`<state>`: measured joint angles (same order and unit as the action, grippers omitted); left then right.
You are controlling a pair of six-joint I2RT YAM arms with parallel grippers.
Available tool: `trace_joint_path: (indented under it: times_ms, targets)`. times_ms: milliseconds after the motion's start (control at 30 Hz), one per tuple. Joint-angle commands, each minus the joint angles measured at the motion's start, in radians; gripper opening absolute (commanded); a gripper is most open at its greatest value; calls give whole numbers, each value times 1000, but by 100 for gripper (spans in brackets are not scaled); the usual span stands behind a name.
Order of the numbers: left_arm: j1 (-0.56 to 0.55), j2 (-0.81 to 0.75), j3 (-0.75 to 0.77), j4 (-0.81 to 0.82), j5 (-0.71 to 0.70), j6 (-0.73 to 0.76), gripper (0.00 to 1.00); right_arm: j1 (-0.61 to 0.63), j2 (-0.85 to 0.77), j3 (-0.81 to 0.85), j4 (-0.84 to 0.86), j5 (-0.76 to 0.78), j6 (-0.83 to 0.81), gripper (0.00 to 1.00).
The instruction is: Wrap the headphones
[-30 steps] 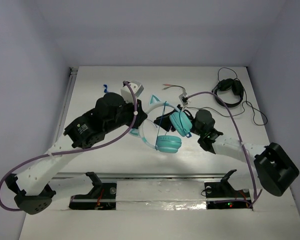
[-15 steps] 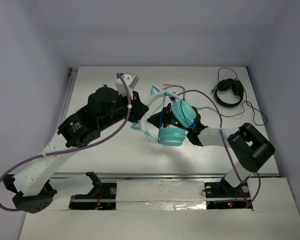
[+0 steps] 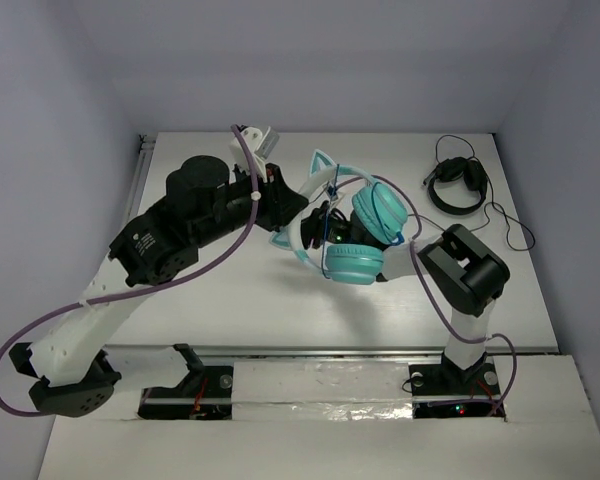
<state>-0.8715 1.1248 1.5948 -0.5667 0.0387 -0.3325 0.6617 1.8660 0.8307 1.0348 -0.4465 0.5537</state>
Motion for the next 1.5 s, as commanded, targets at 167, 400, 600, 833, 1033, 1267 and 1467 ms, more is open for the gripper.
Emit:
trace_joint_path:
  times_ms: [167,400,600,833,1033,1267,1467]
  targets:
    - [-6,23,100,88,76,-51,0,-4,73,76,234,8,75,41]
    - [-6,43,111,77,46,-43,0,-4,73,87,280,49,84,23]
    - [-6,69,172,45,-104,-22,0,-4,65,53,292,55,109,0]
    - [-6,151,339,-76,-198,30,0,24,7,-180,413,127,144,0]
    - [-6,185,385,-139,-207,30,0,24,-34,-219,355,194,51,64]
    - [-6,188,404,-159,-200,32,0,24,15,-90,370,235,2,73]
    - [-6,228,458,-225,-194,41,0,24,110,54,416,264,-8,76]
